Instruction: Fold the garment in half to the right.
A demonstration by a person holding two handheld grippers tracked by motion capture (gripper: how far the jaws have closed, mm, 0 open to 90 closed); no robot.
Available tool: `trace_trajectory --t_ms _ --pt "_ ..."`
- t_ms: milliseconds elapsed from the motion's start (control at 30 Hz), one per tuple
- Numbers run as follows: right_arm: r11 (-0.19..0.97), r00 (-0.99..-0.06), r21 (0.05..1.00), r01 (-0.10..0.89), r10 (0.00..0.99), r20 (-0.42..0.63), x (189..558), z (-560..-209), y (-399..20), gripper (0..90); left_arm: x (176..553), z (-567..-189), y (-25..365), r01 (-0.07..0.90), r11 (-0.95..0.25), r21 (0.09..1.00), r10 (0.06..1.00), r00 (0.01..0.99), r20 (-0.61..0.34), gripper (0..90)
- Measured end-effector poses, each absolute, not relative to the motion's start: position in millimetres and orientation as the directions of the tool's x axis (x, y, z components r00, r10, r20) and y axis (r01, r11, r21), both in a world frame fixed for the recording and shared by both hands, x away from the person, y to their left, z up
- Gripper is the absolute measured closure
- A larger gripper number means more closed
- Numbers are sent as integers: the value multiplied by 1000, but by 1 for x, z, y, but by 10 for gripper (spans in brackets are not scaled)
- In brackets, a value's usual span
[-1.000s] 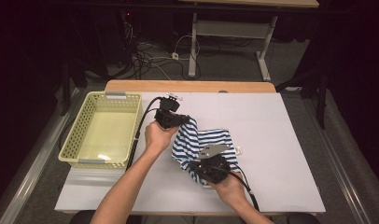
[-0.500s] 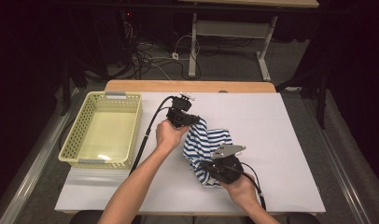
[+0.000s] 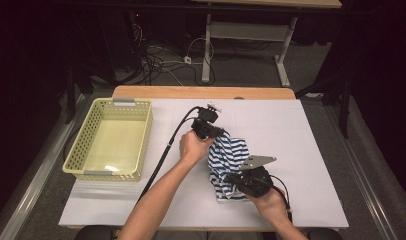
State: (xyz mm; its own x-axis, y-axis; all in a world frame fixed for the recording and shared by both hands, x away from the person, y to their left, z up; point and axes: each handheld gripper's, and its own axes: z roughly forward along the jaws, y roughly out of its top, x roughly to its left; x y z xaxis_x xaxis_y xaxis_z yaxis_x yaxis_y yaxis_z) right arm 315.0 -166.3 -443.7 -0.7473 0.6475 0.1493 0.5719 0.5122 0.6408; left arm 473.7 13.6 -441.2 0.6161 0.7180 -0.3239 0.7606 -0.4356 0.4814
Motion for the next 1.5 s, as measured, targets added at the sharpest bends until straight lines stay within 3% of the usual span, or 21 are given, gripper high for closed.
trace_trajectory --t_ms 267,400,633,800,1500 --pt "506 -732 626 593 662 158 316 -452 -176 849 472 -455 6 758 -458 464 715 625 -315 811" --pt "499 -729 627 598 664 168 317 -454 -177 841 470 -454 6 753 -465 466 711 631 -310 765" --pt "501 -731 626 597 662 168 318 -455 -176 810 463 -438 18 746 -435 504 712 628 -314 542" --pt "510 -733 626 590 663 152 318 -456 -176 775 454 -430 33 743 -423 519 717 624 -309 475" --pt "493 -717 626 604 678 159 319 -454 -181 654 366 -445 73 683 -493 538 644 703 -302 457"
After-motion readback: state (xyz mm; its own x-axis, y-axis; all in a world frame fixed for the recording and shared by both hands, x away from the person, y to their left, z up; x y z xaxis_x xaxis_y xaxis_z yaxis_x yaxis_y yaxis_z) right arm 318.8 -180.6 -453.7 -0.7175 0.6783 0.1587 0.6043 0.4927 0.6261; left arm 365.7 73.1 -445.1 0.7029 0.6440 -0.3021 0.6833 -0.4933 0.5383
